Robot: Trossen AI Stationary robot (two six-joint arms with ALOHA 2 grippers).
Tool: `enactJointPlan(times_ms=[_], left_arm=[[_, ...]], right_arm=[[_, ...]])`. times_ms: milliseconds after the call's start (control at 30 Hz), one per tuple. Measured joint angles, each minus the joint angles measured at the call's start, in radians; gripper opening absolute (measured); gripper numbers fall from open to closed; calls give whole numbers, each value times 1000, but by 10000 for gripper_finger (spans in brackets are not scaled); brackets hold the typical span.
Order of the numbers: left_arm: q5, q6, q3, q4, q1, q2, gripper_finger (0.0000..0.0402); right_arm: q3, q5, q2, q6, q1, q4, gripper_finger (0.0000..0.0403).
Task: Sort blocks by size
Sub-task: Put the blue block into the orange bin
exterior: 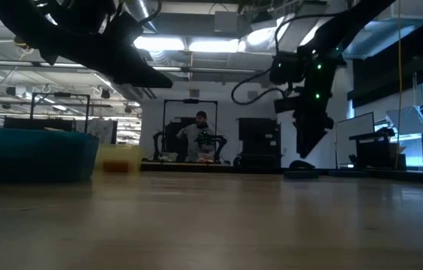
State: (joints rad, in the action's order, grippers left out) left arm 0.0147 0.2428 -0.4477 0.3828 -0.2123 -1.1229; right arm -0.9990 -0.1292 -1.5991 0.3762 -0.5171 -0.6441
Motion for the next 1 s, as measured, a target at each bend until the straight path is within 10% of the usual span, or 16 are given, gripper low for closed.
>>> enactJointPlan(times_ms=[500, 1000], left_arm=[[0, -4, 0, 0, 1, 0, 175], [0, -4, 0, -4, 1, 0, 175]], right_arm=[[-2, -26, -168, 157, -15, 128, 274], [-2, 180, -183, -17, -107, 93, 162]])
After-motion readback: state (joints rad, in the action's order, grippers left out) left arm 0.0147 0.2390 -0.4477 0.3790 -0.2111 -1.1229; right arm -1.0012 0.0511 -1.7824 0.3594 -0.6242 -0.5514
